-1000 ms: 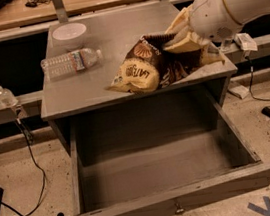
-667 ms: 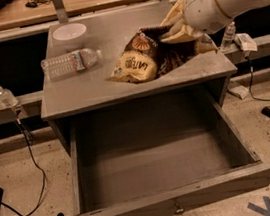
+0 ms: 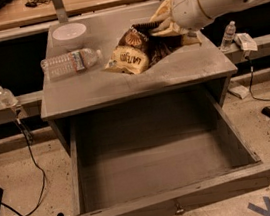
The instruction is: Pick brown chip bag from top drawer and place on counter
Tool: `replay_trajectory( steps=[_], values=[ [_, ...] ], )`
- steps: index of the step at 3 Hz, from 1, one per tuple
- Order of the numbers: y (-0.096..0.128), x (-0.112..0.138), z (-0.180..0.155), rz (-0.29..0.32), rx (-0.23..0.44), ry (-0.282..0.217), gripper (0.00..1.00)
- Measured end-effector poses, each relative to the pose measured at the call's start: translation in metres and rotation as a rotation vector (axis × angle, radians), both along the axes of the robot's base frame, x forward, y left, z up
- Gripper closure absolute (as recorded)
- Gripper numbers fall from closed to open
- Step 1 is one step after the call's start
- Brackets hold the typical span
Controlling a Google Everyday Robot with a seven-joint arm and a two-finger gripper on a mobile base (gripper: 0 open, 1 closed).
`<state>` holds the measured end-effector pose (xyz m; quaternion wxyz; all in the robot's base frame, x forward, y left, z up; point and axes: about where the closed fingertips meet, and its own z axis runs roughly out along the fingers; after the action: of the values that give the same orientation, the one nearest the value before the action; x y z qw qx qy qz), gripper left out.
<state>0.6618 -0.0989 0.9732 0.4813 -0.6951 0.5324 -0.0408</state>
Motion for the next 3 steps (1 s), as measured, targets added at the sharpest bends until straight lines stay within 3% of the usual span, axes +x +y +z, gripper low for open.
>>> replay_trajectory(
  steps=[2, 3],
  values=[
    [-0.035, 0.068, -0.012, -0.027, 0.067, -0.096, 1.00],
    [-0.043, 0.087, -0.015, -0.072, 0.056, -0.153, 0.84]
  ],
)
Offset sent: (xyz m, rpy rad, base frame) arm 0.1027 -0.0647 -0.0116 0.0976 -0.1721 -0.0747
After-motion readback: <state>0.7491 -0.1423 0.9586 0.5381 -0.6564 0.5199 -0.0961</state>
